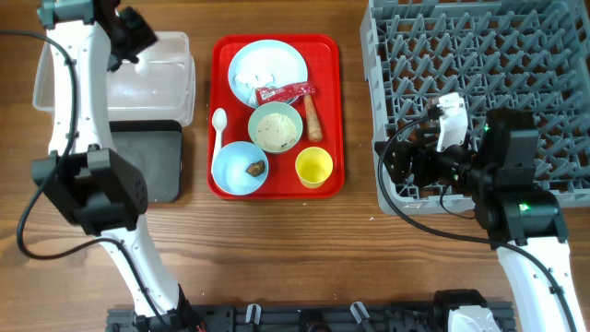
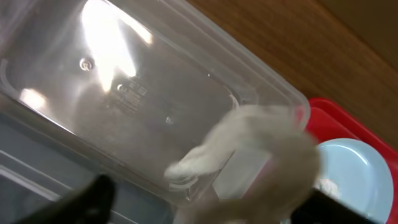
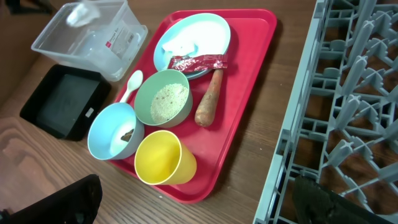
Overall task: Sort waste into correct bins and load items into the dishwasher rack
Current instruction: 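Carry the tissue left and drop it into the clear bin, then grasp the red wrapper on the plate with the left gripper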
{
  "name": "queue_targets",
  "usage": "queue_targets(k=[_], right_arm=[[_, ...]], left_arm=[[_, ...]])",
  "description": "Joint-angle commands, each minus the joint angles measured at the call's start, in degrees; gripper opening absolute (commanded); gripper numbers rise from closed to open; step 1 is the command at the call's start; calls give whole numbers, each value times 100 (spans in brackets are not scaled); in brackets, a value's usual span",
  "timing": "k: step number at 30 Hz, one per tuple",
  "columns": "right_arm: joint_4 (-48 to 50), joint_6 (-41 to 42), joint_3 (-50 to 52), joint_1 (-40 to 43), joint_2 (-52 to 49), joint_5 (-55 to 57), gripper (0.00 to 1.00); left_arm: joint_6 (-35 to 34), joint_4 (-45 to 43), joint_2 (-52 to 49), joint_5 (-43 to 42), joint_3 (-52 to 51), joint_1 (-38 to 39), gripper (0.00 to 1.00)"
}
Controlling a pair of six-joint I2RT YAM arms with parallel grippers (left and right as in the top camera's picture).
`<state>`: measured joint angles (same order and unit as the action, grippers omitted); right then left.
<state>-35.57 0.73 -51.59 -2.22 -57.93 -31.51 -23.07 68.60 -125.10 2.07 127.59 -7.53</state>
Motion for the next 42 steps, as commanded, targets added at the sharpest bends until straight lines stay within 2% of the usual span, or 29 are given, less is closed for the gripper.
queue_targets(k=[1, 5, 10, 13, 15, 17, 23, 30, 42], right_arm=[[17, -55, -129, -7, -37, -76, 100], [13, -50, -129, -7, -37, -76, 100], [-15, -52, -129, -7, -37, -76, 100], [-13, -55, -129, -7, -37, -76, 100], [-13, -55, -129, -7, -37, -74, 100], [-13, -52, -129, -7, -37, -74, 100], [-13, -55, -129, -7, -37, -74, 100], [-98, -52, -129, -7, -37, -74, 100], [-155, -52, -129, -7, -37, -74, 100]], left_arm=[[33, -146, 28, -37, -17, 118, 100], [284, -319, 114, -46, -17, 315, 100], [186, -326, 111, 37, -20, 417, 100], [245, -339, 138, -271, -17, 446, 100], [715, -376, 138, -804, -17, 527, 100], [1519, -387, 133, -1370, -20, 726, 100], [2636, -501, -63, -1401, -20, 1478, 100], [3694, -627, -813, -1377, -20, 2133, 100], [3810, -772, -1676, -1298, -20, 2293, 100]])
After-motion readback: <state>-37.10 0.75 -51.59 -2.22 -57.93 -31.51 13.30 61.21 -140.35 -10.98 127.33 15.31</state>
